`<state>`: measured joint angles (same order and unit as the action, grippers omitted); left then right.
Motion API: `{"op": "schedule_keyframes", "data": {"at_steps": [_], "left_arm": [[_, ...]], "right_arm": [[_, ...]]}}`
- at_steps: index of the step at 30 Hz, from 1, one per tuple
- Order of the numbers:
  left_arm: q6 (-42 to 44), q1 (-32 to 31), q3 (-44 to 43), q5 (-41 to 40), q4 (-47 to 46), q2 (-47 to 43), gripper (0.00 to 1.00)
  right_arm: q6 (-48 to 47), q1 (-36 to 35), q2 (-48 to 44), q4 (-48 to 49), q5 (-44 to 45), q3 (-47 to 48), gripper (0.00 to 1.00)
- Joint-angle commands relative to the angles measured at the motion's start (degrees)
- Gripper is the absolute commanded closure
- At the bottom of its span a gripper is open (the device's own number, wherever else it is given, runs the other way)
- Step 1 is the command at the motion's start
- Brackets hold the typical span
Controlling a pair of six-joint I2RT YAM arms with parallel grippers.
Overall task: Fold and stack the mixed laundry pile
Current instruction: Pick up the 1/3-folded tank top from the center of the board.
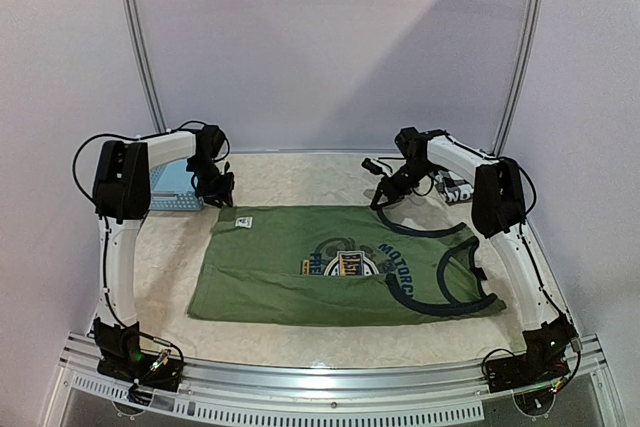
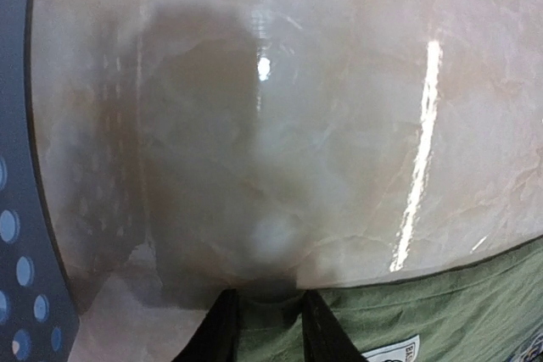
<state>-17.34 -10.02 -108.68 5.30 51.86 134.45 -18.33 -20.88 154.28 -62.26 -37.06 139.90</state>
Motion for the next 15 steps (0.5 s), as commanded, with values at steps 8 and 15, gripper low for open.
{"op": "schedule_keyframes", "data": {"at_steps": [8, 15], "left_arm": [[2.6, 0.4, -2.3, 0.8, 3.5, 1.2, 1.0], [4.1, -0.1, 0.4, 1.9, 0.8, -4.3, 1.0]], "right_arm": [[-1.4, -0.1, -0.6, 0.3, 1.7, -0.8, 1.0], [-3.0, -0.1, -4.5, 1.7, 2.1, -4.4, 1.0]]}}
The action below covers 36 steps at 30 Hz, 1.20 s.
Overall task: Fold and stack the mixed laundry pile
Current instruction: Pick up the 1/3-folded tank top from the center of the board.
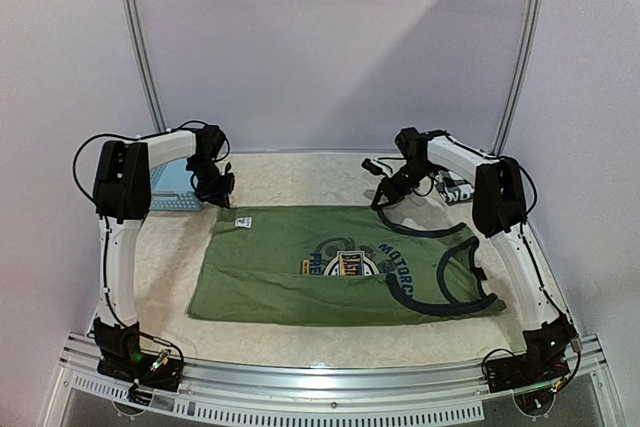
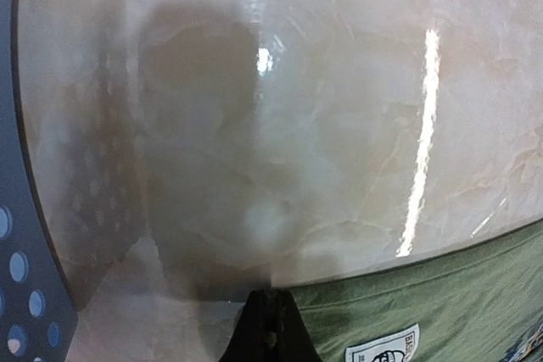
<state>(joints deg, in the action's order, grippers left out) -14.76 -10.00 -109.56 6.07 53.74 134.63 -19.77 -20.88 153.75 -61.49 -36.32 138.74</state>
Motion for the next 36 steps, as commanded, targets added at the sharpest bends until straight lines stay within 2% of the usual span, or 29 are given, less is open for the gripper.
{"op": "schedule_keyframes", "data": {"at_steps": [1, 12, 21, 36], "left_arm": [[1.8, -0.2, 1.9, 1.3, -1.5, -5.6, 1.0], [2.7, -1.6, 9.8, 2.0, -3.5, -16.1, 1.0], [3.0, -1.7, 14.0, 2.4, -3.0, -20.1, 1.0], [3.9, -2.7, 24.2, 3.9, -0.6, -27.4, 1.0]], "right_arm": [[-1.7, -0.1, -4.8, 1.1, 1.3, -4.0, 1.0], [-2.1, -0.1, -14.9, 3.0, 1.5, -12.0, 1.0], [-3.6, -0.8, -20.2, 2.3, 1.9, -16.9, 1.0], [-6.6, -4.4, -27.4, 3.1, 3.2, -30.6, 1.0]]}}
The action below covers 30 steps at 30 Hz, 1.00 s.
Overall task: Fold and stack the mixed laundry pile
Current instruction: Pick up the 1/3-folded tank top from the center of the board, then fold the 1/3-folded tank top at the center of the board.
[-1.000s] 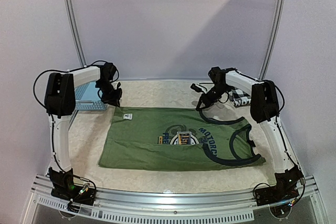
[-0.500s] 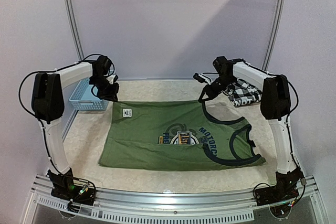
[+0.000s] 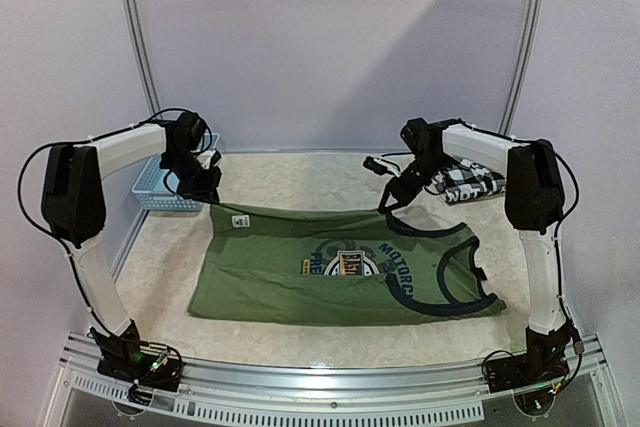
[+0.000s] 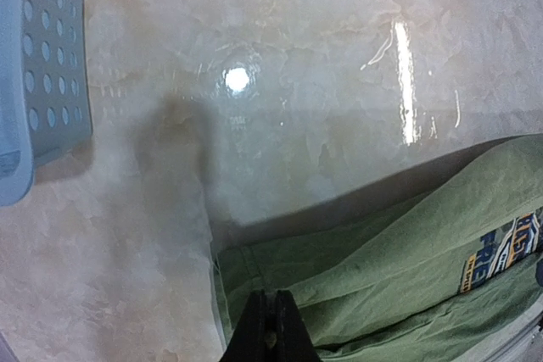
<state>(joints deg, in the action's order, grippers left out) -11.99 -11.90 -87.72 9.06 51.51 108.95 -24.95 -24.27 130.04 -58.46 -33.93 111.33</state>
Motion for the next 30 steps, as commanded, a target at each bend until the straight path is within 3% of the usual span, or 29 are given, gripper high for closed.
{"op": "schedule_keyframes", "data": {"at_steps": [1, 15, 30], "left_arm": [[1.3, -0.8, 2.9, 0.9, 2.0, -1.8, 1.0], [2.8, -1.8, 9.7, -0.4, 3.6, -2.2, 1.0], [3.4, -2.8, 14.8, -2.5, 4.2, -4.1, 1.0]], "right_arm": [[-1.5, -1.1, -4.6, 0.3, 0.8, -4.5, 1.0], [-1.3, -3.3, -10.4, 5.2, 0.3, -21.4, 1.0], [-1.2, -4.6, -11.6, 6.2, 0.3, -25.9, 1.0]]}}
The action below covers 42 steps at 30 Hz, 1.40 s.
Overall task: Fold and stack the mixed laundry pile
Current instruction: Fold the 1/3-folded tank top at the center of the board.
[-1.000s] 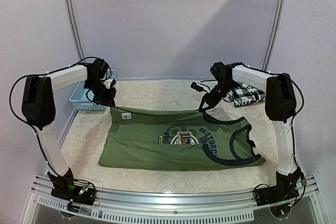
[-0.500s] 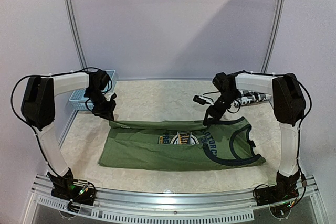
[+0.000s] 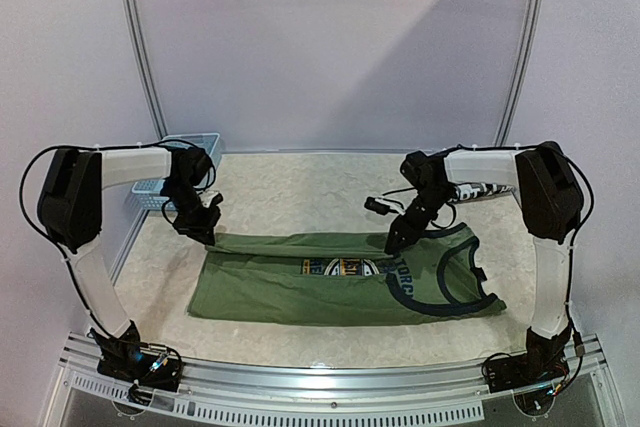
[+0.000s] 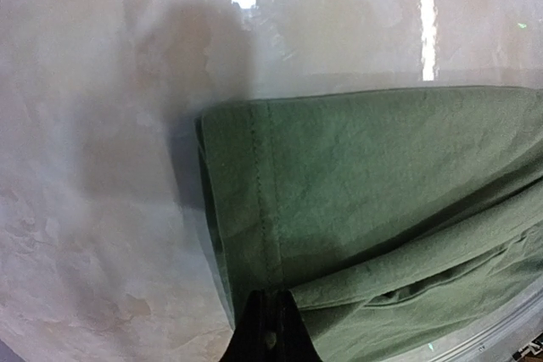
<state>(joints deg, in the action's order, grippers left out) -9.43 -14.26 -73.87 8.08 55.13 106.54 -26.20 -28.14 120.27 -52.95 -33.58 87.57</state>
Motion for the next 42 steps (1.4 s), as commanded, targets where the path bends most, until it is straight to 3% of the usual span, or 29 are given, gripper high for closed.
{"op": "schedule_keyframes", "data": {"at_steps": [1, 15, 19, 24, 31, 39, 42], "left_arm": [[0.9, -0.5, 1.0, -1.4, 0.5, -1.7, 1.0], [1.0, -0.6, 3.3, -1.1, -0.6, -2.2, 0.99], [1.2, -0.8, 3.6, -0.9, 0.2, -1.4, 0.96], [-0.2, -1.4, 5.5, -2.6, 3.4, -8.6, 0.82], [-1.4, -1.8, 3.2, -3.6, 5.4, -13.6, 0.74], [-0.8, -4.1, -1.5, -4.1, 2.3, -10.0, 0.71], [-0.7, -5.2, -2.7, -3.4, 1.5, -8.5, 0.71]], "right_arm": [[0.1, -0.9, -1.7, 0.8, -0.1, -2.4, 1.0], [-0.3, -2.0, -2.0, 0.6, 1.3, -3.7, 0.97], [-0.6, -2.2, -1.8, 0.4, 1.3, -4.4, 0.88], [-2.3, -3.8, -6.2, -1.8, 1.5, -8.7, 0.61], [-2.8, -3.3, -12.8, -3.9, 4.0, -7.8, 0.59], [-4.6, 9.8, -11.6, -8.3, 7.0, 0.8, 0.58], [-6.8, 15.3, -10.6, -7.3, 12.2, 1.5, 0.58]]}}
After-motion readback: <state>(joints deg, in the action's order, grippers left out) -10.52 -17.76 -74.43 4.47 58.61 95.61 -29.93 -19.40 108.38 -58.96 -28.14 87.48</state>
